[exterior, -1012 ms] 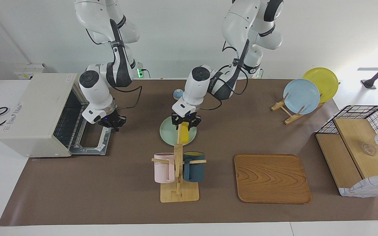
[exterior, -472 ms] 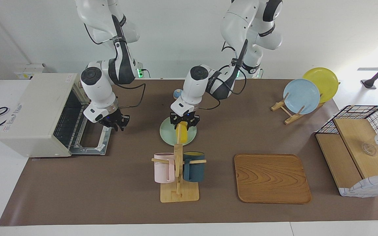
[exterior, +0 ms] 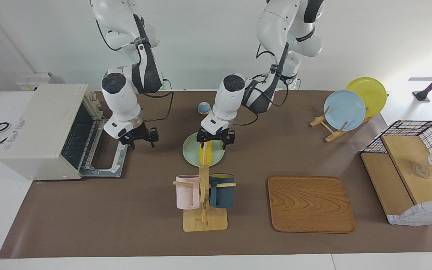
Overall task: Put corn in oven
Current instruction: 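Pass the corn from the left gripper to the right gripper above the plate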
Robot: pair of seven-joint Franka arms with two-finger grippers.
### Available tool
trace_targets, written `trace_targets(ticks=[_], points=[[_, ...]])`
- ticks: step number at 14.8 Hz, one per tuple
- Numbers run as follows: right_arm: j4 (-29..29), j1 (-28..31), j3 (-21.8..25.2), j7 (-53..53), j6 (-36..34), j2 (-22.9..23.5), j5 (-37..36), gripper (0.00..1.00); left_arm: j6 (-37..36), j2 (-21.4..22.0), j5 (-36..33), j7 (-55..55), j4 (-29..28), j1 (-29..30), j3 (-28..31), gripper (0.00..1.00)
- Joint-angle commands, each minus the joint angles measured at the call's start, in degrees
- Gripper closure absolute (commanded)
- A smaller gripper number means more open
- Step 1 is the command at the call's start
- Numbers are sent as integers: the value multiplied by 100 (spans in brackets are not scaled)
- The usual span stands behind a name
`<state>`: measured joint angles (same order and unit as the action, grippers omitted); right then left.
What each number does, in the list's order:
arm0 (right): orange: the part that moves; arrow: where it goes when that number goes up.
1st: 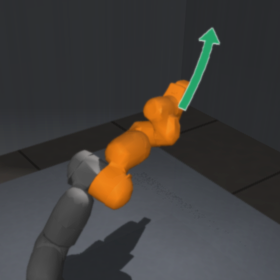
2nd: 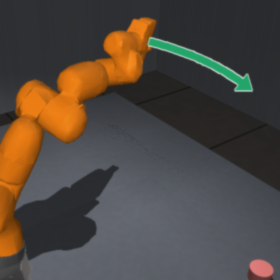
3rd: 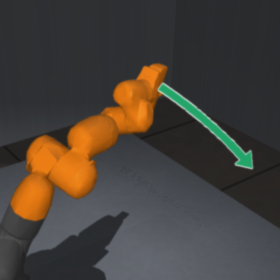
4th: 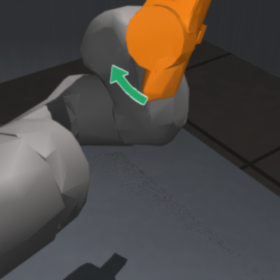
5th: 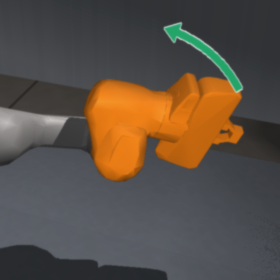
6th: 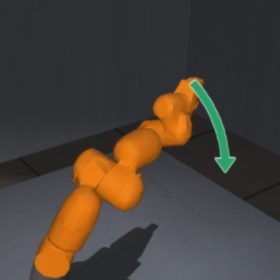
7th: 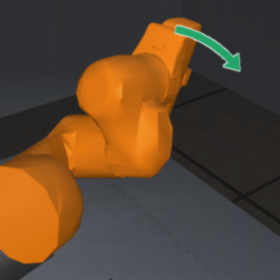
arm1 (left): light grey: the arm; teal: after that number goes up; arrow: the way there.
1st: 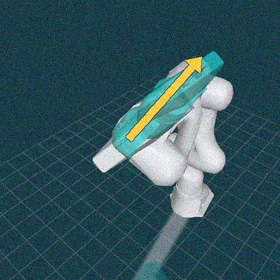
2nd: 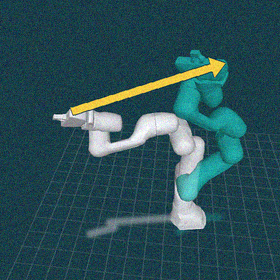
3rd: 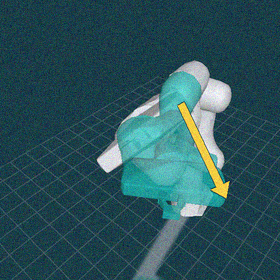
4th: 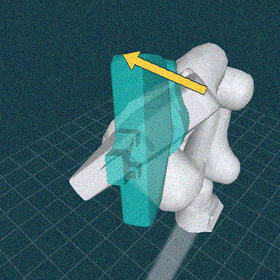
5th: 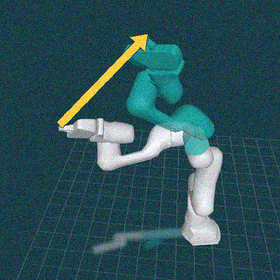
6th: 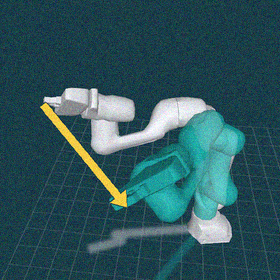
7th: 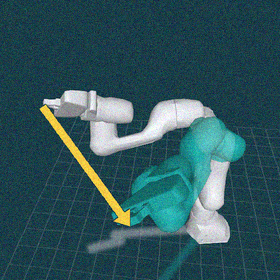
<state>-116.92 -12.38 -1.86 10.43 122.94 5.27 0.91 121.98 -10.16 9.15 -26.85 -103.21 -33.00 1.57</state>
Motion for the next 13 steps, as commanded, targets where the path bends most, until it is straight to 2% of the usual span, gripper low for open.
trace_targets(ticks=[1, 3, 4, 6, 7, 8, 10, 11, 12, 13], points=[[1299, -615, -42, 974, -735, 474, 59, 0, -988, 364, -201, 801, 326, 784, -43, 0], [1706, -958, -68, 1477, -702, 764, 58, 0, -1561, 540, -334, 1136, 634, 1460, -51, 0], [1838, -1316, -60, 1784, -667, 922, 24, 0, -1772, 637, -352, 1416, 723, 1672, -43, 0], [2521, -1853, -60, 2626, -745, 1596, -291, 0, -2176, 778, -379, 1752, 863, 2155, -34, 0], [2847, -2239, -60, 3126, -719, 1992, -693, 0, -2553, 804, -379, 1797, 1073, 2340, -34, 0], [2815, -2513, -60, 3479, -510, 2274, -1106, 0, -3296, 805, -387, 1814, 1466, 2577, -25, 0], [2552, -2498, -68, 3474, -246, 2303, -1111, 0, -3794, 866, -588, 2059, 1611, 2720, -7, 0], [2360, -2498, -77, 3457, -44, 2286, -1111, 3, -3952, 971, -737, 2130, 1663, 2712, -7, 0], [2149, -2498, -77, 3448, 97, 2242, -1111, 26, -4032, 1033, -782, 2227, 1664, 2711, -7, 0], [2034, -2489, -77, 3448, 238, 2216, -1102, 40, -4085, 1120, -783, 2332, 1664, 2729, -16, 0]])
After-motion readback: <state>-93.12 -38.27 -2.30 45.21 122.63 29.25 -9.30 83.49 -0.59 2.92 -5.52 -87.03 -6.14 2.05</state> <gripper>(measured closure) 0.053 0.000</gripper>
